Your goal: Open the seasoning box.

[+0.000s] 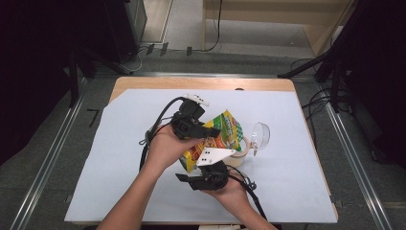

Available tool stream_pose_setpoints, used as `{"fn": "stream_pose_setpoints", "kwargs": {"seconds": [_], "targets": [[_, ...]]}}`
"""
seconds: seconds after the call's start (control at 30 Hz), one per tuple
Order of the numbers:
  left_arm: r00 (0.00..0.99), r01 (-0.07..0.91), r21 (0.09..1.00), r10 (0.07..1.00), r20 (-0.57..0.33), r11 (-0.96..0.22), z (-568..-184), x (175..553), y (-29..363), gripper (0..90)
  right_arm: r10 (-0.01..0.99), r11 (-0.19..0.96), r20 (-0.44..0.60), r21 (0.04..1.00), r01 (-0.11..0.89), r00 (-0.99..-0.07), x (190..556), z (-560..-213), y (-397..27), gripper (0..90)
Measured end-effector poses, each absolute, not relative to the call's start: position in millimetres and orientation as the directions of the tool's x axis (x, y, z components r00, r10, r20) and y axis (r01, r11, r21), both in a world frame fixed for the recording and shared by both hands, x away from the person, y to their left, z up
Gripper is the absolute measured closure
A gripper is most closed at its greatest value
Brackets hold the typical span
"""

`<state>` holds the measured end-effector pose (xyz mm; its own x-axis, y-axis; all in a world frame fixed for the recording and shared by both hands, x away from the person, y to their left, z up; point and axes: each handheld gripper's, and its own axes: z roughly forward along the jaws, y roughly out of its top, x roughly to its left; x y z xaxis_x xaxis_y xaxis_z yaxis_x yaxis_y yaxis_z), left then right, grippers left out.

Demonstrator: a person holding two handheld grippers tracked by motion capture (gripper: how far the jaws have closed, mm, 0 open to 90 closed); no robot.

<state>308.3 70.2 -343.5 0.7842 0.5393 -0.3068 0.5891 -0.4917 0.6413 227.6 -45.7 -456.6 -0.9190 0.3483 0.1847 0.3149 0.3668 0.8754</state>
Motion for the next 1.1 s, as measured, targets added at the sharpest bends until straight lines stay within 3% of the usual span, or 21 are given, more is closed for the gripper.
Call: {"fn": "stream_pose_setpoints", "kwargs": {"seconds": [0.13, 0.47, 0.83, 1.1], "targets": [[0.779, 0.599, 0.635, 0.539, -0.322, -0.487, -344, 310, 70, 86.9, 0.368, 0.383, 0.153, 0.874, 0.299, -0.917, 228, -456, -47, 68.5], [0.782, 0.586, 0.665, 0.537, -0.315, -0.463, -341, 310, 68, 80.9, 0.392, 0.339, 0.197, 0.877, 0.34, -0.899, 230, -453, -47, 69.9], [0.785, 0.599, 0.617, 0.529, -0.324, -0.511, -329, 333, 59, 85.5, 0.376, 0.301, 0.244, 0.881, 0.366, -0.894, 243, -442, -49, 65.9], [0.775, 0.613, 0.621, 0.527, -0.35, -0.489, -334, 334, 60, 84.8, 0.395, 0.318, 0.214, 0.88, 0.352, -0.893, 244, -446, -49, 70.7]]}}
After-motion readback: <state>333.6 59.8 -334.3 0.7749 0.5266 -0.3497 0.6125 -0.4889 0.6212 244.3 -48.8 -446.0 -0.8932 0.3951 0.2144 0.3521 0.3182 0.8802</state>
